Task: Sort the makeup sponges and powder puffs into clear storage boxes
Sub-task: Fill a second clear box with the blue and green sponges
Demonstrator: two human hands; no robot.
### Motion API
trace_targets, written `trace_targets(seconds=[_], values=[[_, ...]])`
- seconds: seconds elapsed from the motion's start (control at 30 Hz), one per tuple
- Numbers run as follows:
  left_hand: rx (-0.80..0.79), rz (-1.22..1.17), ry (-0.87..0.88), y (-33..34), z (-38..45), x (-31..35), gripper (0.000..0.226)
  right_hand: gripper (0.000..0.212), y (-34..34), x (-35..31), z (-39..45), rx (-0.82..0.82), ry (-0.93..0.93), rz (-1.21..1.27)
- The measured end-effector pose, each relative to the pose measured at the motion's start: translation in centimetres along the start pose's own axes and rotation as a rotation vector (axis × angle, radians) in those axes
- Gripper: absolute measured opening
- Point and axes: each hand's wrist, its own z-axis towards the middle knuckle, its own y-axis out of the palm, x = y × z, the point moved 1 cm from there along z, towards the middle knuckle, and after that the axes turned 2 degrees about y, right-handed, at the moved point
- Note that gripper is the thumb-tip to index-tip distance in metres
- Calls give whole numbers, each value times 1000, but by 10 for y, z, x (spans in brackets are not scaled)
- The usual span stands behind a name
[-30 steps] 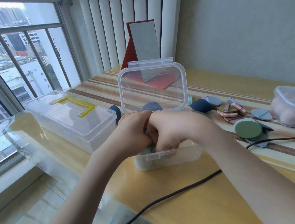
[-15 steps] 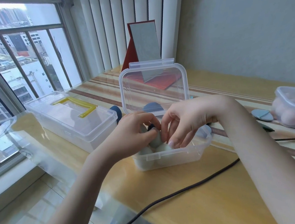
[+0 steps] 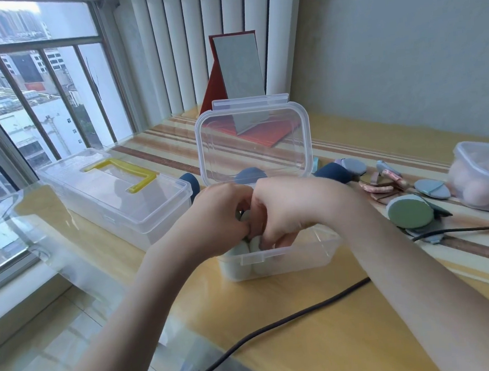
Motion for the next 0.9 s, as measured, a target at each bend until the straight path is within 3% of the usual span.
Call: trace_targets(seconds=[0.07,0.13,0.23,0.3,0.47,0.63,0.9], values=[[-6,25,-3,0,1,1,17,20,2,-2,2,38,15,-39],[-11,7,17,1,0,-1,15,15,-3,2,-1,-28,14,-28],[-42,-70,16,-3,-3,-4,20,24,-20,18,-10,-147,32,130],[-86,-93,19,-6,-3,-7,28,19,-29,28,-12,-168,34,204],[-113,-141,31,-11,-4,-12,34,7,-34,36,-5,-39,73,258],[-32,-323,13,-13,-5,-18,29,20,-19,27,2,-59,74,226],[-164,-246,37,-14,-5,-17,30,17,-14,26,8,-16,59,204]])
